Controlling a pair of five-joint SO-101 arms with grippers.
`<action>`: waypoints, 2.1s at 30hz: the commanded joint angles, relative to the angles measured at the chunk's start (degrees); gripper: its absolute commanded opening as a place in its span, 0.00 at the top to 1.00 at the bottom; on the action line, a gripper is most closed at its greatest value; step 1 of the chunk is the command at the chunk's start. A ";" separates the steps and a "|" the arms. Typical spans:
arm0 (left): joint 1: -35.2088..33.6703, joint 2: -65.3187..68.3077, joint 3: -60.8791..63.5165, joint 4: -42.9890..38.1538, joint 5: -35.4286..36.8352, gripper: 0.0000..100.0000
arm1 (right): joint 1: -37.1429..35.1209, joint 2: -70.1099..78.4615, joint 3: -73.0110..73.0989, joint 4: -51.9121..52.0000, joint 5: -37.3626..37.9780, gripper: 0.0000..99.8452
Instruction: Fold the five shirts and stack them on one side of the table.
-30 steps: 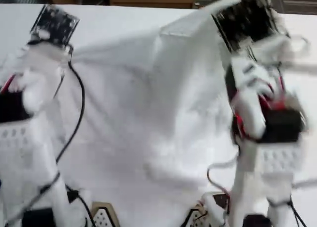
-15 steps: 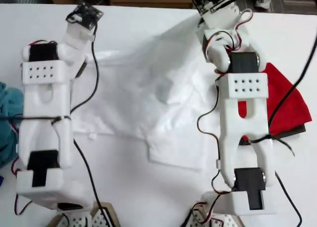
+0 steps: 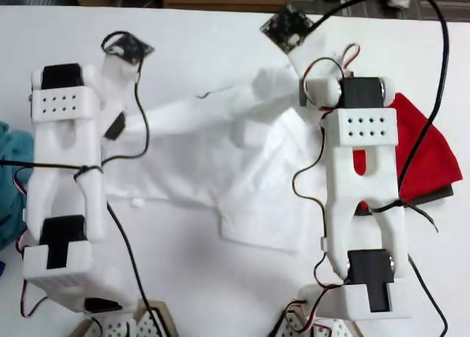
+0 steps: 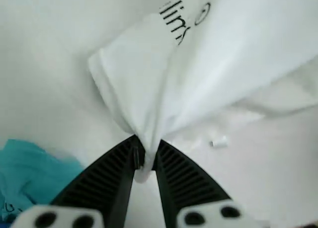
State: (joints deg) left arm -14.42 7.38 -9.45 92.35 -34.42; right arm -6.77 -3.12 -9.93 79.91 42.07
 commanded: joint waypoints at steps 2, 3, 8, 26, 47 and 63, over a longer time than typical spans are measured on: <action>-0.44 -0.35 -2.33 5.71 -3.52 0.98 | -0.04 -0.13 0.00 8.04 0.88 0.98; -0.53 -0.35 -2.33 6.33 -3.87 0.98 | -0.22 -0.57 0.97 8.92 0.97 0.98; -0.53 -0.26 -1.19 8.00 -4.84 0.98 | -0.40 -4.88 9.41 9.63 1.32 0.98; -2.02 -2.99 25.63 -6.51 -4.22 0.98 | 0.04 -31.08 60.84 -16.04 2.64 0.98; -2.55 -3.08 26.95 -15.56 -3.69 0.98 | 5.49 -28.26 67.52 -24.48 8.26 0.98; -3.34 -2.81 25.63 -12.66 -3.69 0.97 | 5.58 -28.35 67.43 -18.51 11.78 0.98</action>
State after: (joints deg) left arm -18.46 7.12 15.96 79.43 -38.29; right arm 0.00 -31.25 58.11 61.10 53.58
